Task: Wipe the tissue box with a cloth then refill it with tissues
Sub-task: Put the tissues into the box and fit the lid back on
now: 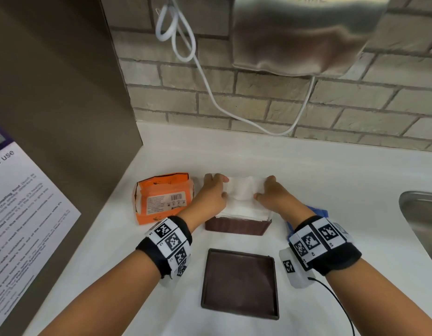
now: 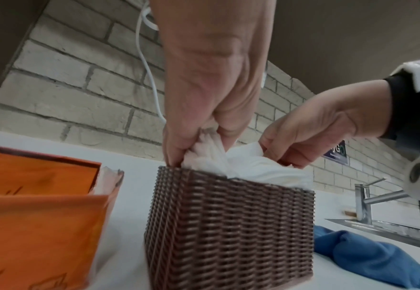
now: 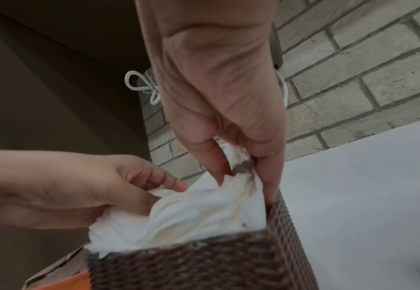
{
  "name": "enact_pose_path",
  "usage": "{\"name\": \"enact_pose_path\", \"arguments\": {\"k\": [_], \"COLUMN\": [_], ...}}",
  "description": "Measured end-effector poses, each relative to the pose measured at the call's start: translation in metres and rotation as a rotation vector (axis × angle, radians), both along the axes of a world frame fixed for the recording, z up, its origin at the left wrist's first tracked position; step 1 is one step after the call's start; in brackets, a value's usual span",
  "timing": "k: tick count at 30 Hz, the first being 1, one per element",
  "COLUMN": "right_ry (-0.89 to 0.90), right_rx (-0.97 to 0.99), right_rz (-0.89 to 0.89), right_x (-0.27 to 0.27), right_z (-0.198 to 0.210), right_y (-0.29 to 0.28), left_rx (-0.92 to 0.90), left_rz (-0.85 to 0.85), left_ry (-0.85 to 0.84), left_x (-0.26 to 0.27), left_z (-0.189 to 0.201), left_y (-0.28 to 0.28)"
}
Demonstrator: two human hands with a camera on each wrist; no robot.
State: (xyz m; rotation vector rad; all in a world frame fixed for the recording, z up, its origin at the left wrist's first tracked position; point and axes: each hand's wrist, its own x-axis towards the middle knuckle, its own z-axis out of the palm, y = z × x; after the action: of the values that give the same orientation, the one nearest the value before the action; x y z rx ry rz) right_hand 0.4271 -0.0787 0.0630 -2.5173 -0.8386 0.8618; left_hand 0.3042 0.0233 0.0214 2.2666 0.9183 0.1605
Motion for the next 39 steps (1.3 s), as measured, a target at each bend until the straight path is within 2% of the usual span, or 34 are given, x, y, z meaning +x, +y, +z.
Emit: {"name": "enact_pose_path", "arguments": {"k": [8,14,17,21,23,26,27,29,31,35,39], "right_ry": [-0.161,-0.261,-0.338,-0.431,-0.48,-0.383,-0.328,-0.312,-0.375,-0.504,-0.508], "right_rx": [-0.181,-0.247,-0.27,-0.18,-0.097,0.184,0.221,0.128,-0.025,-0.132,-0.206], "right_rz": [0.175,0.181,0.206,0.123,0.152,0.248,0.319,0.493,0.598,0.603,0.584], "right_x": [-0.001,-0.002,-0.007,-0.002,0.008,0.018,0.018,0.016,0.016,0.017,0.015], "right_z": [0.008,0.0,-0.003,-0.009,-0.01,-0.007,-0.007,-0.01,-0.018,-0.024,-0.021], "right_y": [0.014,0.022,0.023,0.014,0.003,-0.014,-0.019,-0.025,-0.026,-0.023,-0.021], "left_rx": [0.034,0.108,0.142,0.246,0.319,0.45,0.479,0.478,0.457,0.396,0.35], "left_rz": [-0.049,-0.049,-0.061,-0.09,-0.089,-0.137,-0.185,-0.255,-0.264,-0.238,-0.265], "left_ry": [0.236,0.178,0.212,0.299,0.285,0.186,0.172,0.216,0.29,0.455,0.514], "left_x": [0.014,0.007,0.005,0.001,-0.007,-0.019,-0.022,-0.024,-0.024,-0.021,-0.023], "left_z": [0.006,-0.001,0.001,0.007,0.012,0.014,0.013,0.013,0.011,0.011,0.002], "left_y": [-0.001,-0.008,-0.011,-0.006,-0.003,0.006,0.01,0.014,0.015,0.011,0.002]}}
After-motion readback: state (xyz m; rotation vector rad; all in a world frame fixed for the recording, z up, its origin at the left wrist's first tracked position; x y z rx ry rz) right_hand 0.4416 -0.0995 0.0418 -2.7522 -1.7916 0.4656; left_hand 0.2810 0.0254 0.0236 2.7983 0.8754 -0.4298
